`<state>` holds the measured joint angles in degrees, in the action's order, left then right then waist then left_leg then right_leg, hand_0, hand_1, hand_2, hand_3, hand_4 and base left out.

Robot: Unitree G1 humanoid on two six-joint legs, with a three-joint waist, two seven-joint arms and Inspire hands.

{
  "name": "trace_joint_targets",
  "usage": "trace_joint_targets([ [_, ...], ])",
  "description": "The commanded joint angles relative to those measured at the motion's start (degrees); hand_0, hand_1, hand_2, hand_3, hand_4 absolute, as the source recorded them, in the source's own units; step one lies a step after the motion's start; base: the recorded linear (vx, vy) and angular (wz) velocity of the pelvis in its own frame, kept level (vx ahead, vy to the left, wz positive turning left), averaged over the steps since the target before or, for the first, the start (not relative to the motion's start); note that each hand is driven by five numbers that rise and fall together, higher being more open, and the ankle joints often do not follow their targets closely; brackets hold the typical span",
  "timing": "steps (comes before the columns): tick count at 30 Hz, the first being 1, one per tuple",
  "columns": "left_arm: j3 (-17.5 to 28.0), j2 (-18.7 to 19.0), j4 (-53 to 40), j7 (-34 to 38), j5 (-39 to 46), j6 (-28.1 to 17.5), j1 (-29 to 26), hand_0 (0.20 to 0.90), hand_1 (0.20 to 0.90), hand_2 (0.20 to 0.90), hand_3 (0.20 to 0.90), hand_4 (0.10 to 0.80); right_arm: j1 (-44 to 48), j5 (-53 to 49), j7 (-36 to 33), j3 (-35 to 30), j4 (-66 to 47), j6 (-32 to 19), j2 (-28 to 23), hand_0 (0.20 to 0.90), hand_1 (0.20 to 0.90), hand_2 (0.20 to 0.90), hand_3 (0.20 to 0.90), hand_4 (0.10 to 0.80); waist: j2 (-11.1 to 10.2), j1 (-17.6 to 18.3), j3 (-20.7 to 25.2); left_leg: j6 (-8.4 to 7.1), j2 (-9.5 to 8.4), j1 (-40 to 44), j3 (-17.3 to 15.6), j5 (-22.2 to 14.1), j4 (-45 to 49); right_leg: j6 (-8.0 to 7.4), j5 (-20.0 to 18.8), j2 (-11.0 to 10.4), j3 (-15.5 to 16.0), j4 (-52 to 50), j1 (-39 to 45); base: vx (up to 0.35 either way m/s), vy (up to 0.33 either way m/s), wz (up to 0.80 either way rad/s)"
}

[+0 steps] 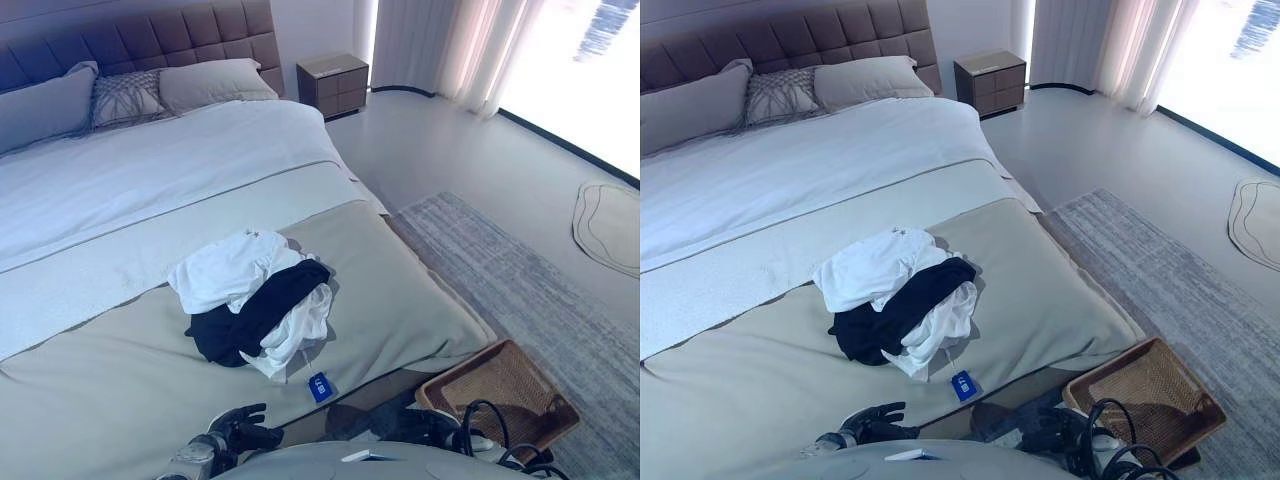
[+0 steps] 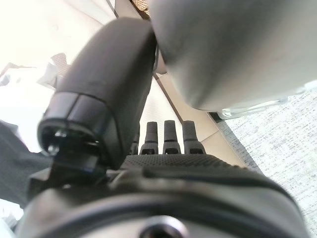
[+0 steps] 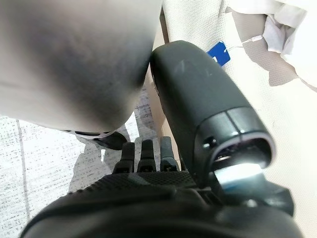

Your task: Pick up the clothes from the bed and place them into the basket

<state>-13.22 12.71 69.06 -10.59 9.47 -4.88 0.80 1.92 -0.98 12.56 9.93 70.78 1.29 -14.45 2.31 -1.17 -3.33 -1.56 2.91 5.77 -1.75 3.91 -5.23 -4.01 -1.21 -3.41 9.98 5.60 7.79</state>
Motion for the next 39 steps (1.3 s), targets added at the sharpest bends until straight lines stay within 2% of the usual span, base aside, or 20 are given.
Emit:
trace_joint_targets([
  [1,-0.5,0.4,3.0,-1.3,-1.1,-1.0,-2.9,0.900,0.900,0.900,0.900,0.800,0.7,1.8,0.3,3.3,1.9,0.2,0.8,0.900,0.900,0.900,0.900,0.800,-2.2,0.2,-2.3,2.23,-3.95,1.9,1.8,-4.5,0.2,2.29,3.4,1.3,0.0,-4.1,1.2,0.000,0.000,0.00],
  [11,0.0,0.8,2.9,0.5,-0.9,-2.8,-3.1,0.900,0.900,0.900,0.900,0.800,0.8,2.6,-0.9,2.9,2.9,0.6,0.5,0.900,0.900,0.900,0.900,0.800,-2.0,0.0,-2.3,2.37,-4.08,2.0,1.9,-4.6,0.2,2.42,3.9,1.1,0.3,-4.6,1.2,0.000,0.000,0.00],
  [24,-0.7,0.0,3.4,1.8,-1.9,-1.9,-3.3,0.900,0.900,0.900,0.900,0.800,1.4,4.2,-5.3,2.8,3.9,0.6,0.8,0.900,0.900,0.900,0.900,0.800,-2.2,-0.4,-2.6,2.76,-4.29,2.3,2.2,-4.7,0.2,2.63,4.3,1.0,0.6,-5.5,1.2,0.000,0.000,0.00],
  [30,-0.6,0.1,3.4,1.6,-2.4,-1.9,-3.1,0.900,0.900,0.900,0.900,0.800,1.9,2.2,-7.8,2.0,2.4,-4.0,0.5,0.900,0.900,0.900,0.900,0.800,-2.5,-0.7,-2.7,2.86,-4.28,2.7,2.3,-5.0,0.2,2.46,4.3,0.9,0.8,-5.5,1.7,0.034,0.004,0.01],
  [34,-1.1,0.8,2.9,1.9,-2.2,-1.4,-2.6,0.900,0.900,0.900,0.900,0.800,3.2,1.7,-11.5,2.4,-2.7,-6.7,-0.7,0.900,0.900,0.900,0.900,0.800,-3.1,-1.1,-2.7,2.94,-4.28,2.8,2.3,-5.2,0.2,2.28,4.1,0.9,0.9,-5.5,1.7,0.044,-0.003,0.01],
  [39,-0.9,1.5,2.0,3.4,-2.1,-1.9,-1.0,0.900,0.900,0.900,0.900,0.800,5.3,4.8,-19.1,4.0,-17.7,-6.8,-3.9,0.900,0.900,0.900,0.900,0.800,-4.1,-2.0,-2.6,2.98,-4.32,2.5,2.4,-5.3,0.2,2.09,3.5,0.7,1.3,-5.0,1.7,0.058,0.001,0.02],
])
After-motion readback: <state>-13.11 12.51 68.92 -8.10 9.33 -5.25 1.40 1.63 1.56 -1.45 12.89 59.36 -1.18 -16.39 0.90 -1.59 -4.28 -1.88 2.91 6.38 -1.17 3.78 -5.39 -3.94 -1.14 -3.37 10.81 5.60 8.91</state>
